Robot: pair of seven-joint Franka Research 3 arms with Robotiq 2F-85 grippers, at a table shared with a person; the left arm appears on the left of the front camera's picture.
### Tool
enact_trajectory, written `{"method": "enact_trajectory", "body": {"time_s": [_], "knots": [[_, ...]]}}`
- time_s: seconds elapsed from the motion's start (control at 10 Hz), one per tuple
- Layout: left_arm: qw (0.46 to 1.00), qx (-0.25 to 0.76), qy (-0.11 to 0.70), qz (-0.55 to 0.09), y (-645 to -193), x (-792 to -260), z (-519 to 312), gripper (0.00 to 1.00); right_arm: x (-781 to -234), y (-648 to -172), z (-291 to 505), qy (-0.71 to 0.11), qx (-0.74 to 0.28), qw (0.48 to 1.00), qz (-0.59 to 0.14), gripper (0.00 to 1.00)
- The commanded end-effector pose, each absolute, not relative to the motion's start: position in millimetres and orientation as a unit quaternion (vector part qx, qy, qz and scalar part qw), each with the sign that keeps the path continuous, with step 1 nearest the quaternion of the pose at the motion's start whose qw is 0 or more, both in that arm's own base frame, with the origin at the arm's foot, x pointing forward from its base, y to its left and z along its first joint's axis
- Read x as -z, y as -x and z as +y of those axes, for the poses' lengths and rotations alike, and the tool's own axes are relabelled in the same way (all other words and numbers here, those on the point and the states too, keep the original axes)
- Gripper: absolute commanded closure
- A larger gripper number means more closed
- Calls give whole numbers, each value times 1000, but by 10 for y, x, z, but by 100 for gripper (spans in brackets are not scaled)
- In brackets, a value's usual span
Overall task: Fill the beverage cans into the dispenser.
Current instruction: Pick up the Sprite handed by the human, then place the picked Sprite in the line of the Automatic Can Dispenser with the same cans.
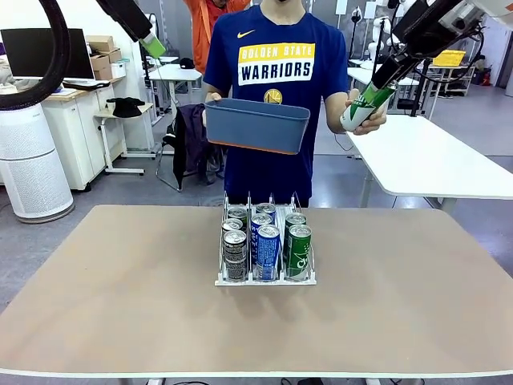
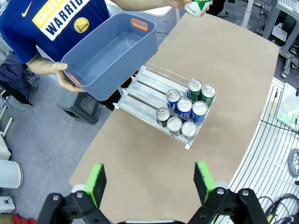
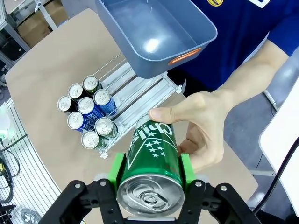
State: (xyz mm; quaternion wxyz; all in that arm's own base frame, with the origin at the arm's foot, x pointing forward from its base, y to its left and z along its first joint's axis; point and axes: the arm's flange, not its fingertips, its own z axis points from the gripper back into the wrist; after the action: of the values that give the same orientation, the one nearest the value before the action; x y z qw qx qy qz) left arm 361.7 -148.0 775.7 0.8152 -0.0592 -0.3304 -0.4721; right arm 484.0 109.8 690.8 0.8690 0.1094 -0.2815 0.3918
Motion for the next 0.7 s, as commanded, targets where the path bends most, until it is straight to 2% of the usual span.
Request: {"method": "enact_trajectory", "body": {"time_s": [0.0,0.1,0.6], "knots": [[817,473,58,-325,-3611,-7767,-1452,0,-6905,-4743,1056,-107,-407,869,-260,100],[817,473,58,-325,-3611,-7767,-1452,0,-6862,-4853,1117,-102,-397,870,-274,100],[817,473,58,-325,-3611,-7767,-1452,0,-6902,-4822,1098,-111,-394,870,-276,100]]}}
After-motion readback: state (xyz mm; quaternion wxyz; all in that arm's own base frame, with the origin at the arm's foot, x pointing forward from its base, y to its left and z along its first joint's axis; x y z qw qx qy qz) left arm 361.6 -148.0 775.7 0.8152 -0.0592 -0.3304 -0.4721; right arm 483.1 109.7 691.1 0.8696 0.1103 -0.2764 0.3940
